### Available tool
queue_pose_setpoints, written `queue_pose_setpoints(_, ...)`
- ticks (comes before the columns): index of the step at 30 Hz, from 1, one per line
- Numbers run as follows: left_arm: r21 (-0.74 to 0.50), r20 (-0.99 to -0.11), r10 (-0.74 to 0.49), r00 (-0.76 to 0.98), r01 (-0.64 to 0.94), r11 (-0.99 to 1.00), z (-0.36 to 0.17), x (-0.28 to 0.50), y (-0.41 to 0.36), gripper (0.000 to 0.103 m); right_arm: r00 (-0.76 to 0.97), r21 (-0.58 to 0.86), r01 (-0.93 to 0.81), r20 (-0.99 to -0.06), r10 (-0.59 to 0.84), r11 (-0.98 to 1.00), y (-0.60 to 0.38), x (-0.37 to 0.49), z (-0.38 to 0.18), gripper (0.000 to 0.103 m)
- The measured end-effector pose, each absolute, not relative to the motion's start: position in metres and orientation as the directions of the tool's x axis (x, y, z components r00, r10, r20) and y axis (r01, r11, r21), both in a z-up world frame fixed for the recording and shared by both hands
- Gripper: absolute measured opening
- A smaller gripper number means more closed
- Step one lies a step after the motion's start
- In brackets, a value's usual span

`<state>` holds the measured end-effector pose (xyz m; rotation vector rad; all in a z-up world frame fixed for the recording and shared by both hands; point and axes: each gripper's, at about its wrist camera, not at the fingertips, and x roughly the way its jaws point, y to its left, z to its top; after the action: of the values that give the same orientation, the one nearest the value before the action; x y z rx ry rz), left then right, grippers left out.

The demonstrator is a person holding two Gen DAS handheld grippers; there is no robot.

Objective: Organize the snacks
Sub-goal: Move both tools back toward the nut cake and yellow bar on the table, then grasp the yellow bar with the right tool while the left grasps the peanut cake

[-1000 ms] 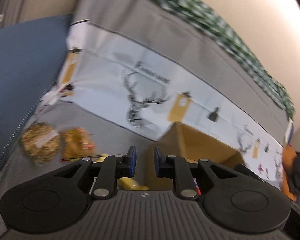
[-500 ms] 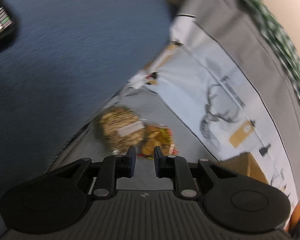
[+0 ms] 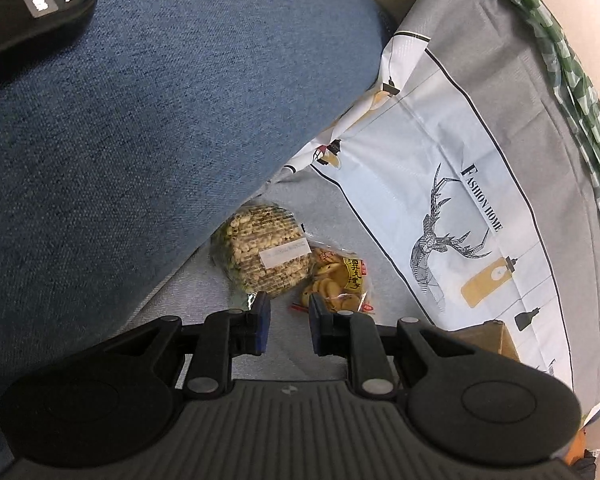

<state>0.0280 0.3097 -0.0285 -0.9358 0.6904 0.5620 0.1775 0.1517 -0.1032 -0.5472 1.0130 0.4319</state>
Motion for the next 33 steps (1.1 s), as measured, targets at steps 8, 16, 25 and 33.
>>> queue_pose_setpoints(8, -0.534, -0.742, 0.129, 0.657, -0.697, 0.477, -0.032, 0.025, 0.313, 0.023, 0.412, -0.064, -0.575, -0.884, 0.222, 0.816, 0.132, 0.155, -0.075, 0.010)
queue_pose_setpoints(16, -0.559, -0.721, 0.106, 0.685, -0.664, 0.497, -0.033, 0.027, 0.314, 0.031, 0.348, 0.116, -0.590, -0.857, 0.380, 0.799, 0.070, 0.091, -0.037, 0.010)
queue_pose_setpoints(25, -0.500, -0.768, 0.128, 0.627, -0.713, 0.492, -0.051, 0.051, 0.310, 0.072, 0.413, 0.058, -0.577, -0.840, 0.352, 0.815, 0.070, 0.067, -0.072, 0.010)
queue_pose_setpoints(33, -0.386, -0.840, 0.194, 0.507, -0.809, 0.443, -0.080, 0.084, 0.313, 0.085, 0.369, 0.071, -0.536, -0.877, 0.309, 0.841, 0.073, 0.081, -0.089, 0.025)
